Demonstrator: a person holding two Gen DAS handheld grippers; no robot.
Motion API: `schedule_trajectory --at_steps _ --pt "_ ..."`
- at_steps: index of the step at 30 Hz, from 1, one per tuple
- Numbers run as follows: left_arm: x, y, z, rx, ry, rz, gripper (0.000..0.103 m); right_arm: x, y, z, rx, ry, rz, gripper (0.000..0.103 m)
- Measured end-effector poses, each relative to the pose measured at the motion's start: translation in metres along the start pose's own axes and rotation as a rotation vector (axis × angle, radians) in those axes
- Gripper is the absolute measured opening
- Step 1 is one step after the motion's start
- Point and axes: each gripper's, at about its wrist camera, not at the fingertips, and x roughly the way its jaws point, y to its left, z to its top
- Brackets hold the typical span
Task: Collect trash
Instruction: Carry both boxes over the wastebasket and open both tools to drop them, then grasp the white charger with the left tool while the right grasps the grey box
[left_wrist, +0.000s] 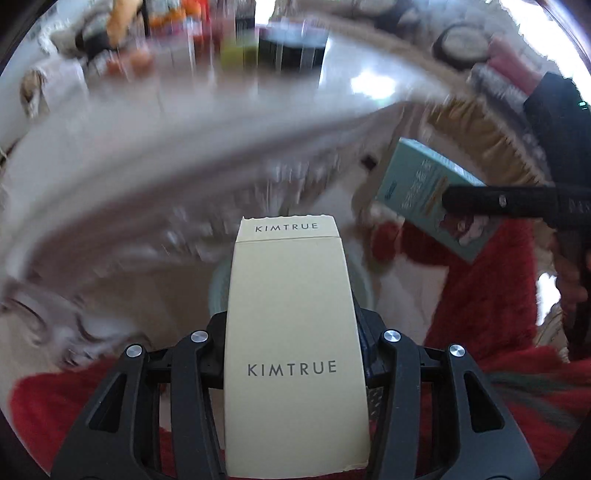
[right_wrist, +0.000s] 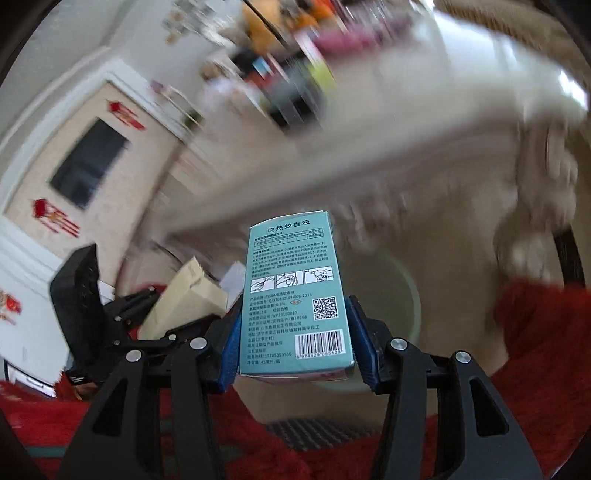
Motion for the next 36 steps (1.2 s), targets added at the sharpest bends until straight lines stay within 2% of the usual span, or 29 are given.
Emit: schedule_trajectory --at_steps 6,7,8,10,12,14,16,21,25,28,30,31,33,34,36 --pt "0.073 0.014 -0.002 0.009 0.072 0.023 0.049 0.075 -0.013 -0.003 -0.045 0.141 -0.112 0.05" --pt "0.082 0.014 -0.001 0.01 0.089 0.014 0.055 0.085 -0.014 -0.003 -0.066 0.149 -0.144 0.05" --pt "0.087 0.015 0.0 0.001 0.095 0.01 0.07 0.09 -0.012 -0.006 -0.084 0.158 -0.161 0.051" --pt "0.097 0.018 0.002 -0.025 0.111 0.009 0.087 0.098 -0.015 -0.01 -0.105 0.175 -0.21 0.055" --pt "0.102 0.021 -0.002 -0.052 0.108 -0.015 0.088 0.101 -0.019 -0.012 -0.103 0.18 -0.251 0.065" --pt "0.102 0.023 -0.002 -0.071 0.091 -0.009 0.094 0.102 -0.022 -0.014 -0.093 0.179 -0.248 0.066" --pt "0.097 0.029 -0.004 -0.079 0.067 0.004 0.095 0.099 -0.023 -0.016 -0.095 0.171 -0.248 0.066" --pt "0.053 0.049 -0.007 -0.153 0.025 -0.006 0.095 0.066 -0.008 -0.006 -0.118 0.065 -0.254 0.066" --pt "-0.016 0.058 0.009 -0.184 -0.095 -0.026 0.095 0.009 0.018 0.014 -0.134 -0.098 -0.227 0.066" --pt "-0.064 0.068 0.038 -0.212 -0.229 -0.026 0.095 -0.018 0.036 0.039 -0.169 -0.216 -0.24 0.069" --pt "-0.08 0.07 0.069 -0.199 -0.326 0.038 0.095 -0.022 0.043 0.057 -0.189 -0.277 -0.245 0.07" --pt "-0.083 0.073 0.089 -0.183 -0.365 0.102 0.095 -0.02 0.046 0.07 -0.203 -0.303 -0.254 0.07" --pt "-0.078 0.079 0.118 -0.163 -0.386 0.178 0.095 -0.012 0.05 0.088 -0.215 -0.316 -0.273 0.07" --pt "-0.073 0.081 0.131 -0.152 -0.395 0.191 0.095 -0.006 0.053 0.099 -0.225 -0.322 -0.273 0.07" --pt "-0.057 0.089 0.163 -0.132 -0.405 0.17 0.095 0.004 0.054 0.11 -0.236 -0.329 -0.283 0.07"
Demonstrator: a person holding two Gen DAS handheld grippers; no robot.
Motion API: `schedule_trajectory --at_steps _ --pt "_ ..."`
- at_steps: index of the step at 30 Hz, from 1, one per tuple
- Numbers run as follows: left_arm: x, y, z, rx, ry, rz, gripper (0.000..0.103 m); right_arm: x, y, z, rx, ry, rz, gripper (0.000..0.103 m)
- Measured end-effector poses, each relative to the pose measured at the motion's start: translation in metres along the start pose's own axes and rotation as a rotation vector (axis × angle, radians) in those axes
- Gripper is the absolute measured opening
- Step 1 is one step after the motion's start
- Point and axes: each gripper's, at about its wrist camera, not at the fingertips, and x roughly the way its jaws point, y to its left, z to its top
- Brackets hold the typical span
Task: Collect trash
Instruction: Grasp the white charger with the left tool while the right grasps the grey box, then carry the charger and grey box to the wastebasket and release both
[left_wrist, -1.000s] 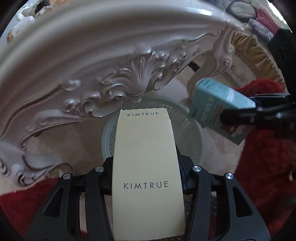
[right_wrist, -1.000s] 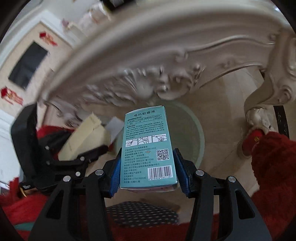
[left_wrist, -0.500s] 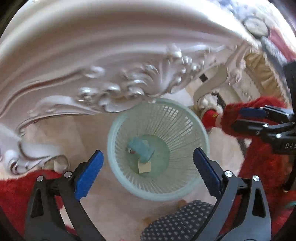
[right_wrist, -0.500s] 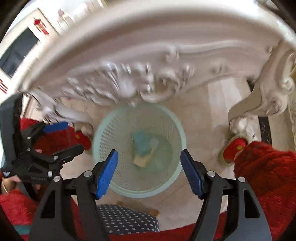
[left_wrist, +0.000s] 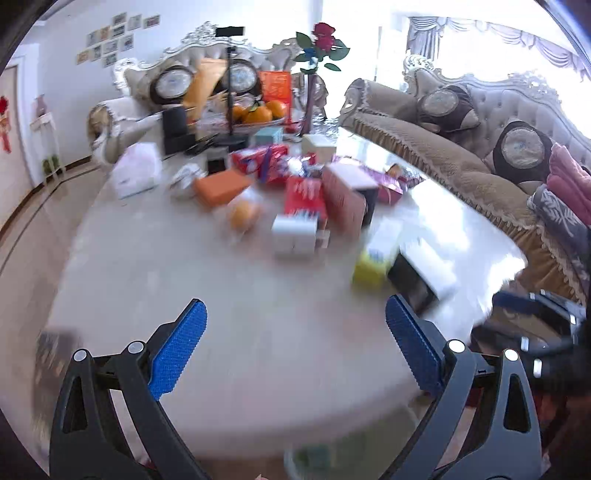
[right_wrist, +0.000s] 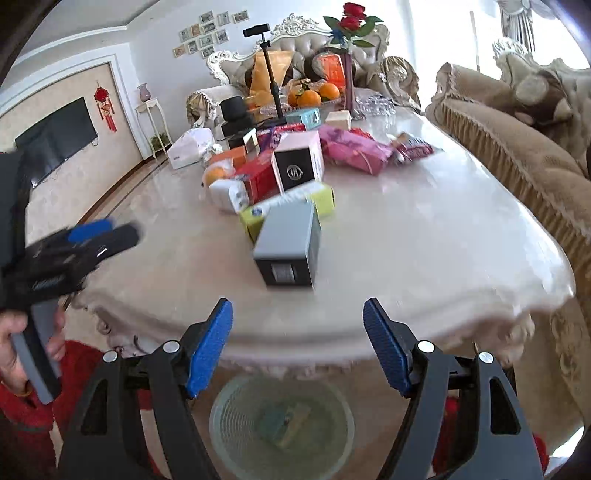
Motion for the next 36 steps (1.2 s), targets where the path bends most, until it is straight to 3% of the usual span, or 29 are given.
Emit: schedule_trajectory --at_steps 7,13,24,26,27,29,31,33,36 --pt "0.074 0.004 0.033 0.032 0.041 -0.033 0.095 0.029 0.007 0.018 -0.032 0.002 -0.021 0.07" --pt "0.112 0.015 0.042 -0.025 0.133 -0.028 0.095 0.037 0.009 0.022 -0.041 0.011 -0.034 0.07" --pt "0.132 0.011 0.049 0.042 0.249 0.043 0.095 0.054 0.008 0.024 -0.029 0.067 -0.061 0.07" --pt "0.131 0.012 0.048 0.037 0.256 0.027 0.094 0.055 0.008 0.023 -0.026 0.069 -0.059 0.069" --pt "0.131 0.012 0.047 0.032 0.257 0.013 0.092 0.055 0.008 0.023 -0.029 0.068 -0.061 0.069" --pt "0.13 0.013 0.045 0.031 0.258 -0.019 0.075 0.055 0.009 0.023 -0.045 0.068 -0.072 0.067" --pt "0.126 0.01 0.046 0.044 0.25 -0.023 0.058 0.055 0.011 0.023 -0.058 0.066 -0.082 0.049" --pt "0.124 0.011 0.045 0.041 0.254 -0.015 0.058 0.054 0.008 0.024 -0.051 0.068 -0.073 0.04" --pt "0.121 0.014 0.043 0.02 0.248 -0.028 0.058 0.052 0.004 0.024 -0.026 0.072 -0.052 0.04"
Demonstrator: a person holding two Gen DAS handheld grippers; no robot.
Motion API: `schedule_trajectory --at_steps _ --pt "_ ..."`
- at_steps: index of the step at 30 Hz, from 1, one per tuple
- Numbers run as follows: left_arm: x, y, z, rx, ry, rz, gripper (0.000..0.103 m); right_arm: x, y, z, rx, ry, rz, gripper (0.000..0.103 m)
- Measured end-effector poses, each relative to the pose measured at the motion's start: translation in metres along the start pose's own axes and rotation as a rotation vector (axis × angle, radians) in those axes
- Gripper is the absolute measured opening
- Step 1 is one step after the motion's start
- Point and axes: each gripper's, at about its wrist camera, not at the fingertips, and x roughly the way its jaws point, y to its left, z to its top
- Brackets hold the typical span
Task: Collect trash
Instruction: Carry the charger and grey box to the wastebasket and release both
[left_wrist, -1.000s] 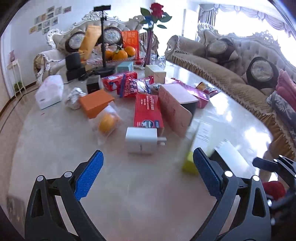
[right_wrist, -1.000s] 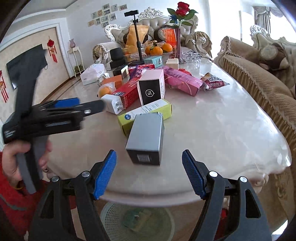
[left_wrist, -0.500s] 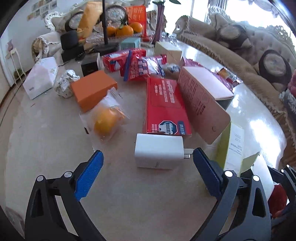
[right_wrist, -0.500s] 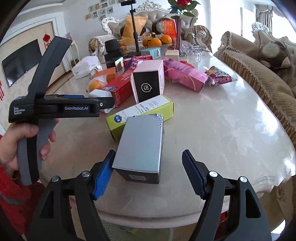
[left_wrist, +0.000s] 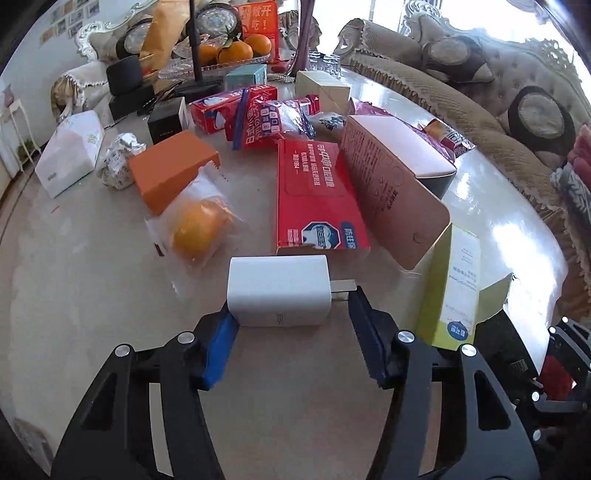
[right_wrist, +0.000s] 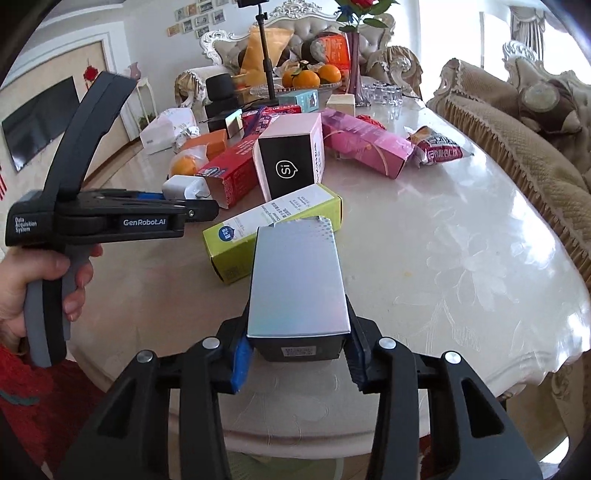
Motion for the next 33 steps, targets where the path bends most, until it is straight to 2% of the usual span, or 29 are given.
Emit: schedule_trajectory --at_steps 3,7,13,17,21,24,27,29,33 --pt "-0.005 0.005 -0.005 -0.027 -0.002 -0.032 0.058 -0.004 -0.004 -0.002 0.017 0.003 0.014 0.04" --pt "-0.026 0.005 -0.013 -0.029 -0.041 -0.04 0.058 -0.016 -0.01 -0.003 0.049 -0.02 0.042 0.04" --pt "-0.094 -0.007 -0.037 0.017 -0.143 -0.061 0.058 -0.06 -0.012 -0.005 0.055 -0.065 0.125 0.04" --pt "-0.147 -0.032 -0.083 0.092 -0.19 -0.094 0.058 -0.1 -0.007 -0.031 0.03 -0.06 0.18 0.04" --pt "-0.166 -0.052 -0.147 0.116 -0.141 -0.149 0.058 -0.123 0.0 -0.076 0.04 0.017 0.208 0.04" --pt "-0.153 -0.064 -0.195 0.112 -0.053 -0.201 0.058 -0.115 0.004 -0.114 0.05 0.109 0.201 0.04" --pt "-0.118 -0.07 -0.233 0.101 0.044 -0.22 0.058 -0.078 0.002 -0.147 0.09 0.224 0.201 0.04" --pt "-0.088 -0.073 -0.252 0.095 0.09 -0.217 0.058 -0.05 0.002 -0.164 0.083 0.281 0.169 0.04" --pt "-0.036 -0.072 -0.268 0.054 0.154 -0.229 0.058 0.002 0.002 -0.182 0.079 0.365 0.137 0.04"
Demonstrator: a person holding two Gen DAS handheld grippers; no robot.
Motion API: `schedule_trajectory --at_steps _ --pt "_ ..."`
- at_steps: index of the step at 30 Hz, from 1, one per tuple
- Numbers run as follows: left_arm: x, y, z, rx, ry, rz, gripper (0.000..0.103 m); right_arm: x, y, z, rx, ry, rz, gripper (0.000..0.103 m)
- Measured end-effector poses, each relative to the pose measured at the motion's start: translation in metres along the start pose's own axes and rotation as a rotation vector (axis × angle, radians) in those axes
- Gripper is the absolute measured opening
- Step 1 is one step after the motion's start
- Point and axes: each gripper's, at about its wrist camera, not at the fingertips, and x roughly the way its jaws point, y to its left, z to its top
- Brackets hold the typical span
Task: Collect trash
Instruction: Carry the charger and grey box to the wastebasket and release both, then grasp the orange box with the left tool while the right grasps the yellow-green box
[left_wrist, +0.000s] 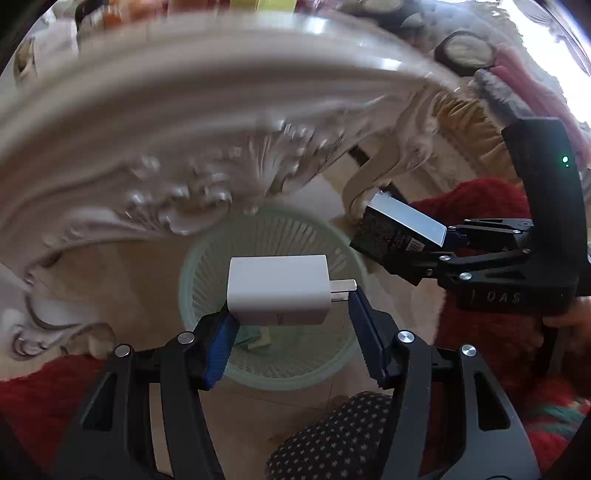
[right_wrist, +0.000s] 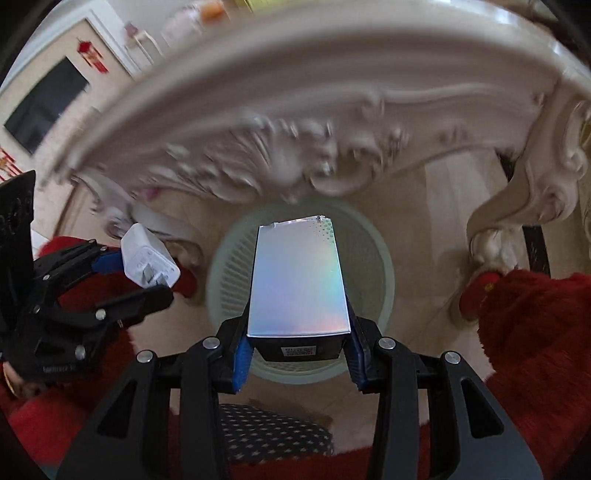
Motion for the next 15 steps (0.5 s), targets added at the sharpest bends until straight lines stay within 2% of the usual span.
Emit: schedule_trajectory --at_steps 3,5,6,7,9,12,15 --pt "0.023 0.003 0.002 0.001 0.027 -0.014 0.062 0.021 -0.003 0.001 -0.01 0.033 -0.024 0.04" --pt "0.031 0.006 0.004 0.005 0.032 0.008 0.078 0.029 -0.006 0.002 -0.013 0.049 -0.022 0.041" --pt "0.033 0.006 0.003 0.004 0.025 0.023 0.08 0.03 -0.006 0.001 -0.01 0.055 -0.029 0.047" --pt "0.036 0.009 0.003 -0.001 0.026 0.035 0.082 0.031 -0.007 0.001 -0.013 0.061 -0.042 0.062" --pt "0.039 0.014 0.002 -0.025 0.044 0.04 0.083 0.029 -0.008 -0.001 -0.02 0.038 -0.081 0.069" --pt "0.04 0.023 -0.002 -0.063 0.066 0.029 0.083 0.022 -0.013 -0.002 0.003 0.027 -0.083 0.069" --pt "0.021 0.02 -0.007 -0.037 0.047 0.051 0.083 0.008 -0.015 -0.003 -0.001 0.006 -0.097 0.069"
